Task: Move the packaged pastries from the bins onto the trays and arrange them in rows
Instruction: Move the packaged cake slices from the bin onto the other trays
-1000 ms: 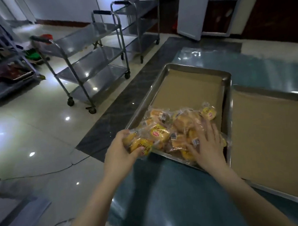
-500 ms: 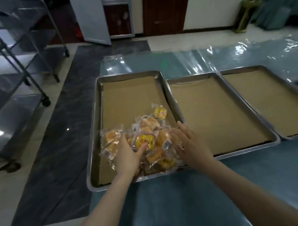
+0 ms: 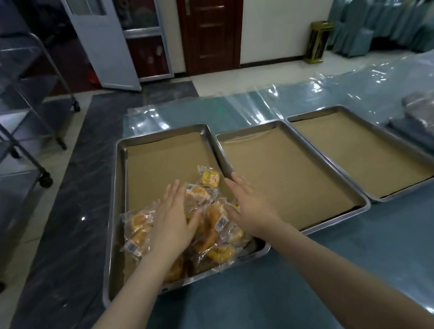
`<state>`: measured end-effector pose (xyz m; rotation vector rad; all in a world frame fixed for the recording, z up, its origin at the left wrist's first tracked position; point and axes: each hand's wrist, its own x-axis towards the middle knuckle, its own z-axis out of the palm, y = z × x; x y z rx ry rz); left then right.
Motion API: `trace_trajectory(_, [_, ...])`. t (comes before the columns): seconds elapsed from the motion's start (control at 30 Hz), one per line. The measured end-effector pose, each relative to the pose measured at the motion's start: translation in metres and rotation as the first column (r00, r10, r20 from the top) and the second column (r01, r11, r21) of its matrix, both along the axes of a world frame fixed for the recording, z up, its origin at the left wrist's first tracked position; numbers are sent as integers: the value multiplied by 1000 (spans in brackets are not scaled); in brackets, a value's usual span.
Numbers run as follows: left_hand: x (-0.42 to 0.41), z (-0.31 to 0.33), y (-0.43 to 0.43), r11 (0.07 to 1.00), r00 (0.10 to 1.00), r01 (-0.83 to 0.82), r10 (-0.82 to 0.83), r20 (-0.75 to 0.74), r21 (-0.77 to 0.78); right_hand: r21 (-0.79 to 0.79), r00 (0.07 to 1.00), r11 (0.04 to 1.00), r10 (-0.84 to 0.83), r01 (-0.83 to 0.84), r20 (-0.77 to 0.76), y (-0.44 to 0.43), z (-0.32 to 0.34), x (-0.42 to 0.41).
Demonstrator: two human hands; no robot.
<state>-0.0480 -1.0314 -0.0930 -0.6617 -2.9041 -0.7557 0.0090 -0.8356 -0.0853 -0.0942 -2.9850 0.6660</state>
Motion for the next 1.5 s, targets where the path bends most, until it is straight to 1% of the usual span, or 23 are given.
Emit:
trace_trajectory(0.1, [8,27,27,997,990,41,-50,-132,-63,-47,996,999,23,-27,-88,18,23,4])
trace_trajectory(0.17, [19,43,51,994,975,53,-72,-210,-95,-51,990,998,32,-40,-137,43,38,14])
trace_trajectory(0.27, [45,62,99,990,959,65,-97,-266,-126,-40,977,997,54,-63,-206,94,59,38])
trace_trajectory(0.37, [76,77,157,987,949,34,-81,-304,-157,-54,962,994,77,-94,-262,156,76,67])
trace_trajectory(0.5, [105,109,231,993,922,0,-47,-383,-122,-61,948,990,103,-127,-301,240,109,92])
trace_trajectory(0.63, [116,153,283,994,872,5,-57,-486,-108,-49,924,991,101,-128,-368,297,158,88])
trace_trajectory(0.83, [96,222,330,1000,814,-13,3,-580,-13,17,836,985,153,-170,-527,356,228,70])
trace_trajectory(0.97, [74,251,370,1000,778,-11,13,-629,6,50,778,989,141,-140,-612,392,249,67])
trace_trajectory(1.07, [63,256,405,1000,772,7,-11,-636,-9,115,772,979,202,-167,-603,424,253,65])
trace_trajectory(1.27, [45,255,476,999,795,23,-48,-604,-50,131,783,968,251,-214,-569,492,249,48])
trace_trajectory(1.37, [44,249,521,1000,801,14,-27,-598,-26,173,778,959,284,-226,-561,543,245,43])
trace_trajectory(1.5, [49,234,593,999,822,24,2,-570,39,182,793,948,318,-261,-519,622,237,42])
